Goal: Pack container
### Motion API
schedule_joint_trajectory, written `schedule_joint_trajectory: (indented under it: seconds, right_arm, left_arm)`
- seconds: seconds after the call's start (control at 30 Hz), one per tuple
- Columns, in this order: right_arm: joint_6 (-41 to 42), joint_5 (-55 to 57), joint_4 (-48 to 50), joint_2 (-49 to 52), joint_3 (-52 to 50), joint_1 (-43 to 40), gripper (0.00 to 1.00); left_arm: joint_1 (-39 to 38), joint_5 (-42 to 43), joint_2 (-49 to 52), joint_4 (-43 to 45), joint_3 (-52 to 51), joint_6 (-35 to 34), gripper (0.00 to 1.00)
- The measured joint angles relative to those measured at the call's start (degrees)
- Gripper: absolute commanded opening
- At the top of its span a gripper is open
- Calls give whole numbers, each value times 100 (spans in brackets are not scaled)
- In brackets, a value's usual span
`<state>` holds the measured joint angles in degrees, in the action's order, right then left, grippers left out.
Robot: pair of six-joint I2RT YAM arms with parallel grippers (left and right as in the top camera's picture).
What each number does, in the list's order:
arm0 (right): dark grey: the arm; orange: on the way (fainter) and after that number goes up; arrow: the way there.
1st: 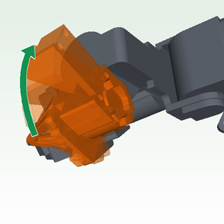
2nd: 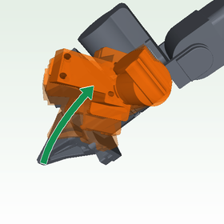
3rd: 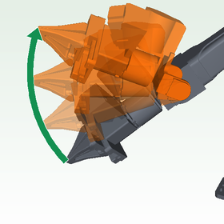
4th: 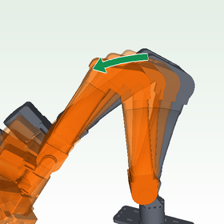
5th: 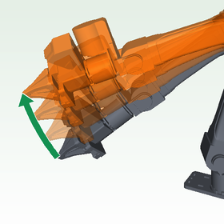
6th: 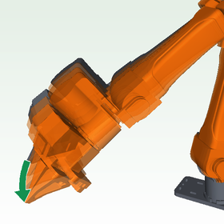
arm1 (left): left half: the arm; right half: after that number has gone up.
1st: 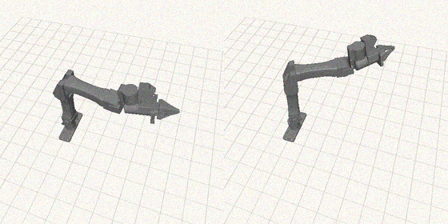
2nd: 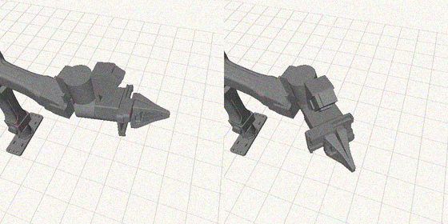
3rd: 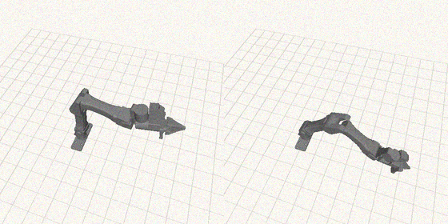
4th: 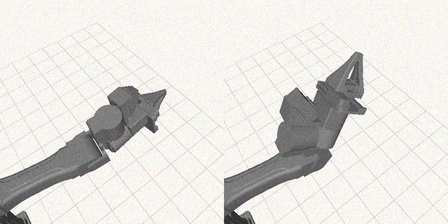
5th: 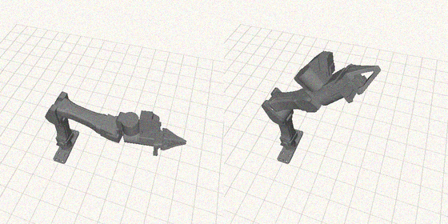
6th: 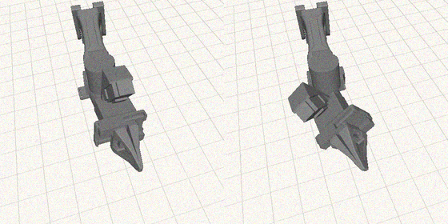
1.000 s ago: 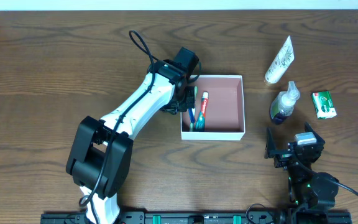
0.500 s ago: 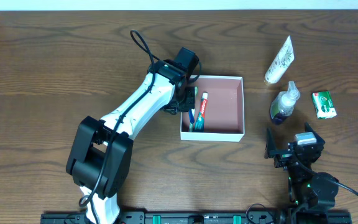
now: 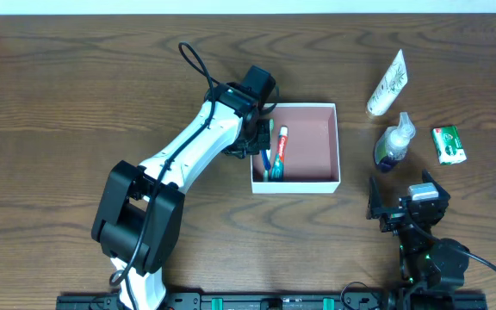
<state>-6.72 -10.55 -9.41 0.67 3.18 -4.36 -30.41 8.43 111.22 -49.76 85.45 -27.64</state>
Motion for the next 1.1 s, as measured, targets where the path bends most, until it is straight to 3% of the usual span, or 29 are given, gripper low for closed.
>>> schedule_joint_trajectory:
  seconds: [0.13,0.2,0.3,0.43,0.77,1.03,1.1]
  right_arm:
    - [0,0,-2,0,0,0,99]
    - [0,0,-2,0,0,0,99]
    - [0,-2,-2,0,0,0,99]
    - [0,-2,-2,0,0,0,99]
    - [0,-2,0,0,0,0,99]
    - [0,0,-2,0,0,0,99]
    - [0,0,0,0,0,0,99]
  left_arm:
    - [0,20,0,17,0,-61,17]
    - [0,20,0,28,0,-52,32]
    - [0,22,0,31,0,-87,43]
    - [0,22,0,31,0,-92,49]
    - [0,22,-46,17,11,-103,52]
    - [9,24,-885,-133,72,-85,76]
    - [52,20,-1257,-232,81,-83,78]
